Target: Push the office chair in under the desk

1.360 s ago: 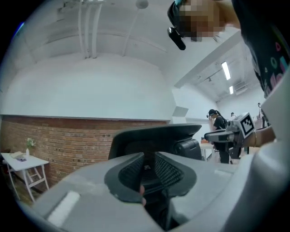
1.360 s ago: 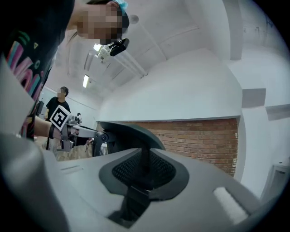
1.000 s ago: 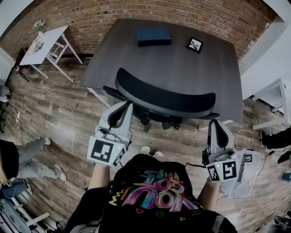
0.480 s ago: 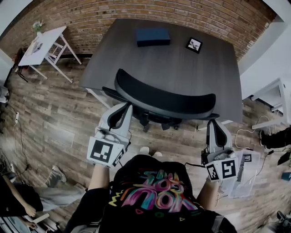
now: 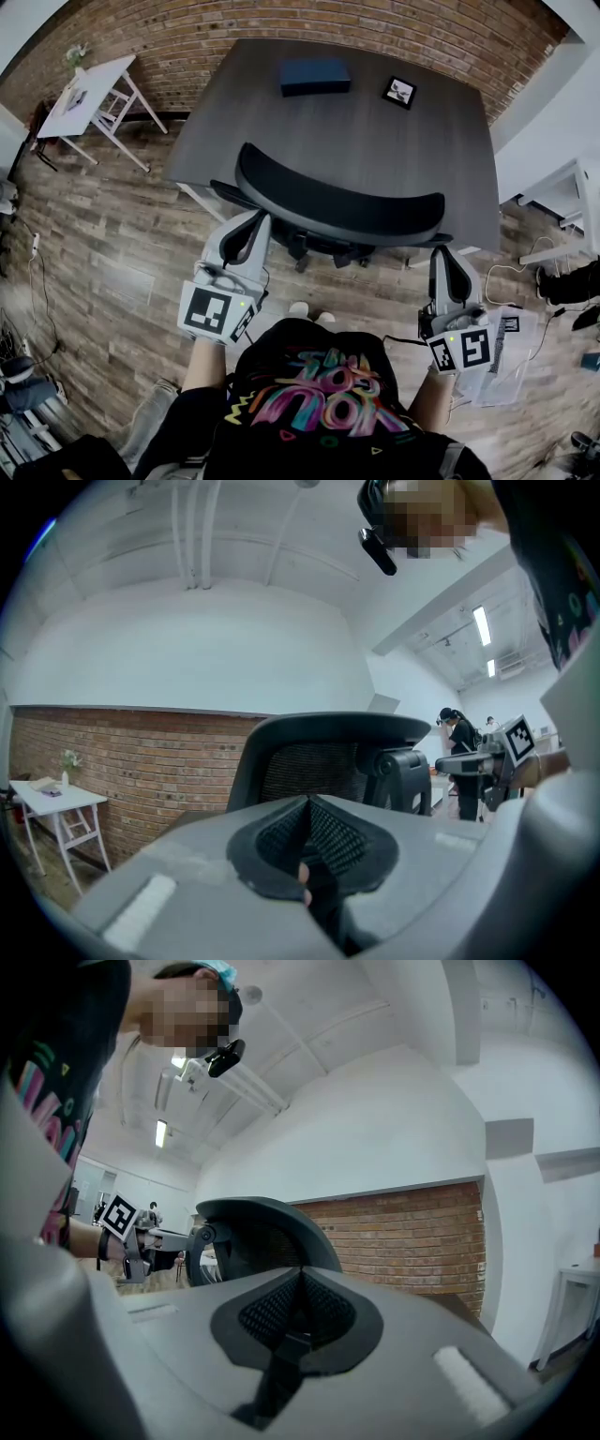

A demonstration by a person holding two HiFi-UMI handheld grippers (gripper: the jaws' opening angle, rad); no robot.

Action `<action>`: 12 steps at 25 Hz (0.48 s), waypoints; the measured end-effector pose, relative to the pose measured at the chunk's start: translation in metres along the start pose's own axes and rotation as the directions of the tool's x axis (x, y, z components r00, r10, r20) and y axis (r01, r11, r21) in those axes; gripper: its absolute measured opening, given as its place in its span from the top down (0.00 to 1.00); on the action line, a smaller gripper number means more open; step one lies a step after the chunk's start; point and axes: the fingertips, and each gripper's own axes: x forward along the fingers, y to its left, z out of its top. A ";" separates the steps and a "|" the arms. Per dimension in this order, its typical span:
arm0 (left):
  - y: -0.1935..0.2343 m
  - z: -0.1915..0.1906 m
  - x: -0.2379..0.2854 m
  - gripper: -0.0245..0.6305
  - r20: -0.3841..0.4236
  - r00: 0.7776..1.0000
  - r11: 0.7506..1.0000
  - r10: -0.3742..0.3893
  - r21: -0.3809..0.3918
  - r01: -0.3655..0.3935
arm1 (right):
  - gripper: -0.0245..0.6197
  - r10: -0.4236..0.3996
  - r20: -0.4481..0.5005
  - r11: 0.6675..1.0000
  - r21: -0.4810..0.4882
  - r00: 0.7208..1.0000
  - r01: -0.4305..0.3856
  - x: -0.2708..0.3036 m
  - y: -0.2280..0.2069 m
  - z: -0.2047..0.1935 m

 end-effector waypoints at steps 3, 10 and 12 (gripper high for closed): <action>0.001 0.002 0.000 0.96 0.001 1.000 1.000 0.001 -0.001 -0.001 | 0.96 0.004 0.009 1.000 0.023 1.000 -0.004 -0.001 -0.002 0.002; 0.004 0.002 -0.002 0.96 0.005 1.000 1.000 0.006 -0.005 -0.006 | 0.96 0.030 0.006 0.999 0.032 1.000 -0.031 0.002 0.001 0.000; 0.005 0.002 -0.002 0.96 0.006 1.000 1.000 0.007 -0.003 -0.007 | 0.96 0.035 0.007 0.999 0.039 0.999 -0.035 0.002 0.002 -0.001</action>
